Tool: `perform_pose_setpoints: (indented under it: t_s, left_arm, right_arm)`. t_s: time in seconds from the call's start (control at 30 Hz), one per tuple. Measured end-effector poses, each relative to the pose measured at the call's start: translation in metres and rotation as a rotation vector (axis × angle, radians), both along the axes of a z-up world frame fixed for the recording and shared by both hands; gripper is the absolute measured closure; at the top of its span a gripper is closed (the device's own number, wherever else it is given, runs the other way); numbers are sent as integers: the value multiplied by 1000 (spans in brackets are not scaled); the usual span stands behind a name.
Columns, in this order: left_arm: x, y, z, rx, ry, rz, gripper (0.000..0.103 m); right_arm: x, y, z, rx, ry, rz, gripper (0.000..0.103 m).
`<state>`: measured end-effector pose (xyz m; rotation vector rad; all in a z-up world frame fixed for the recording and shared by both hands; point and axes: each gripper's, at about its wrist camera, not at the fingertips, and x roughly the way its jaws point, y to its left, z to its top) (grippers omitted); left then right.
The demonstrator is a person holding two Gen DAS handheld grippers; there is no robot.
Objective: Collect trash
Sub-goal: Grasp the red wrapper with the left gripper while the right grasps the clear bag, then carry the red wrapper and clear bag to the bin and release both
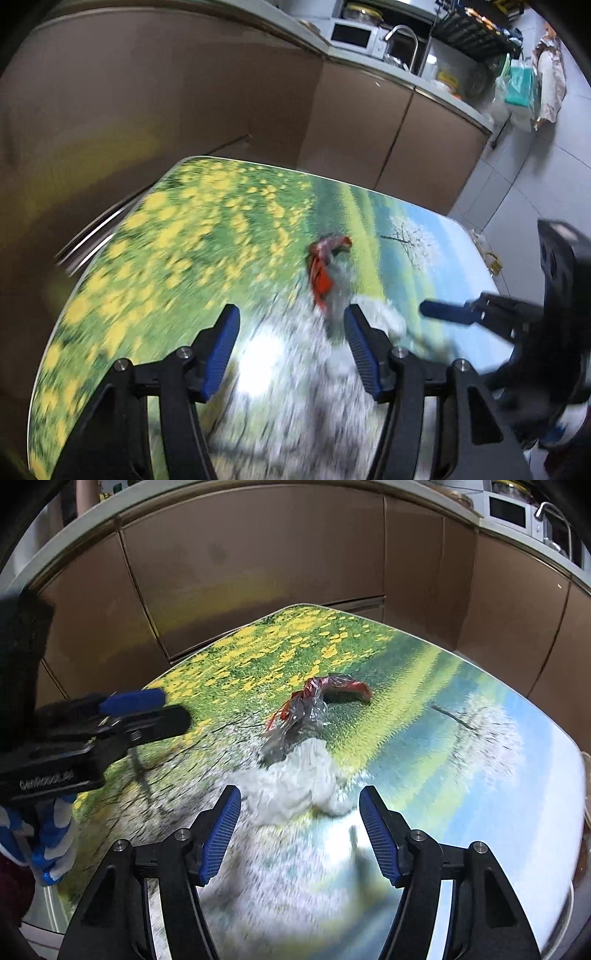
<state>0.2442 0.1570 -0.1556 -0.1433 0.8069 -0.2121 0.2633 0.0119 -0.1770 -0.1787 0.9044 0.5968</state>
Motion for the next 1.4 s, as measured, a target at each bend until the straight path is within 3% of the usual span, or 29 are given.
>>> perform_pose_setpoints:
  t_s: [0.2, 0.23, 0.33, 0.4, 0.47, 0.67, 0.97, 1.17, 1.4]
  left_arm:
    - [59, -30, -16, 8, 80, -69, 48]
    - [65, -34, -21, 7, 95, -72, 48]
    - [79, -41, -33, 15, 135, -63, 65]
    - [83, -43, -39, 9, 151, -60, 84]
    - [84, -48, -39, 10, 155, -64, 89]
    - [73, -51, -33, 7, 131, -57, 95]
    - [25, -79, 12, 29, 36, -68, 96]
    - [0, -125, 42, 23, -14, -128, 96]
    - [-13, -214, 61, 31, -46, -268, 96]
  right_arm:
    - [13, 11, -15, -7, 8, 32, 39]
    - [14, 11, -17, -12, 10, 36, 45]
    - [13, 8, -20, -24, 4, 45, 60]
    - [13, 4, -20, -12, 10, 53, 83]
    - [9, -2, -18, -12, 4, 54, 90]
    - [-8, -33, -5, 43, -3, 34, 93]
    - [-48, -113, 31, 112, -64, -71, 93]
    - [-81, -197, 55, 128, -130, -211, 93]
    - [-97, -294, 66, 131, -181, -412, 93]
